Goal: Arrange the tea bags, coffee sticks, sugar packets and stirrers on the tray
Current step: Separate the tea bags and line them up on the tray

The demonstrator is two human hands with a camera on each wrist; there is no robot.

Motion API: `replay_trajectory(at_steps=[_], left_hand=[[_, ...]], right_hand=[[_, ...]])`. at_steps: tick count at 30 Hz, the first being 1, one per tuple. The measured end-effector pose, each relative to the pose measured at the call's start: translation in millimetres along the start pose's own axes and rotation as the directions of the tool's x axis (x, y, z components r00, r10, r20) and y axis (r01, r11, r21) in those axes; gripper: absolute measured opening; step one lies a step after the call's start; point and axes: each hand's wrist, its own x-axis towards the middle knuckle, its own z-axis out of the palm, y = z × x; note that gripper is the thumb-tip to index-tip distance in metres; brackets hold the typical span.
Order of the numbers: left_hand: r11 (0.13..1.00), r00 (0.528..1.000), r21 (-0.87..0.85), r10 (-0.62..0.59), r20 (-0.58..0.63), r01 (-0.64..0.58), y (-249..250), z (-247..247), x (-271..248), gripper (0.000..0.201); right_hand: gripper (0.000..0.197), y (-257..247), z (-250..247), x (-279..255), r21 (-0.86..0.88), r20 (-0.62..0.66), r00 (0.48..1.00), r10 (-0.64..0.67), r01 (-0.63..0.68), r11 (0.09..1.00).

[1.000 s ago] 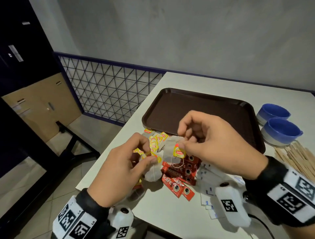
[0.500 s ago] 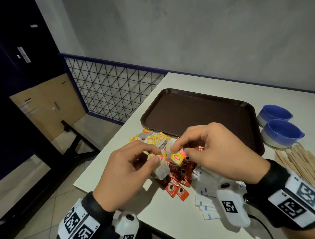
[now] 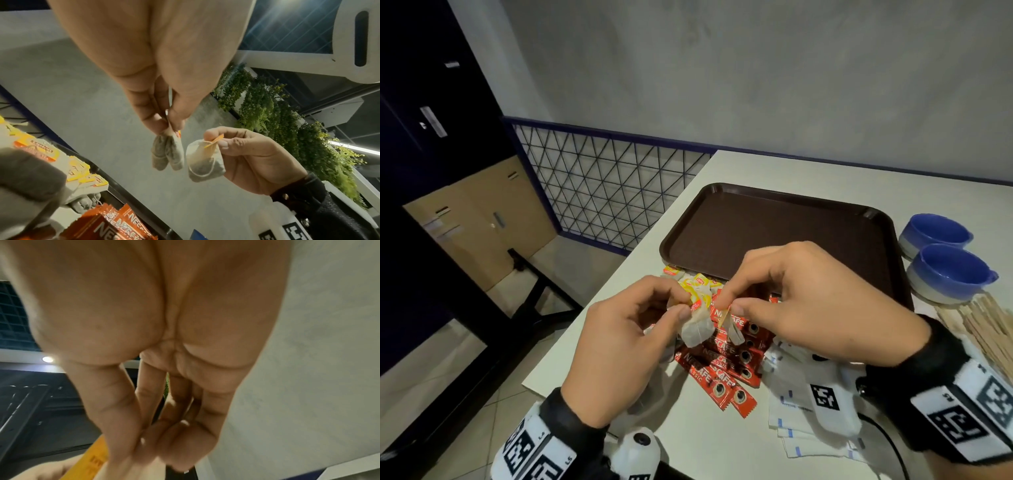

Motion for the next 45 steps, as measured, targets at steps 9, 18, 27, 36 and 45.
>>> replay_trajectory(at_steps=[9, 18, 27, 36, 45], left_hand=[[0.999, 0.998, -0.040, -0.014, 0.068, 0.017, -6.4, 7.9, -3.5, 0.026], [0.993, 0.995, -0.115, -0.030, 0.096, 0.041, -1.0, -0.8, -6.2, 0.010], [0.984, 0.987, -0.162, -0.043, 0.152, 0.068, 0.1, -9.4, -7.6, 0.017], [0.846, 0.916, 0.513, -0.312, 0.251, 0.147, -29.3, -72.6, -20.0, 0.020], [0.772, 0.920, 0.612, -0.347, 0.182, 0.170, -37.4, -56.0, -35.3, 0.045]], right_hand=[[0.013, -2.0, 25.1, 2.5, -0.048, 0.059, 0.998, -0.014, 0.017, 0.999], [0.015, -0.1, 29.2, -0.5, 0.059, -0.011, 0.999, 0.053, -0.052, 0.997], [0.021, -0.8, 36.6, 1.8, 0.167, -0.065, 0.997, 0.047, -0.036, 0.985], [0.021, 3.2, 46.6, 3.4, 0.142, -0.016, 0.995, 0.102, -0.099, 0.985], [0.020, -3.4, 53.3, 3.4, 0.069, 0.034, 0.996, 0.085, -0.087, 0.994]])
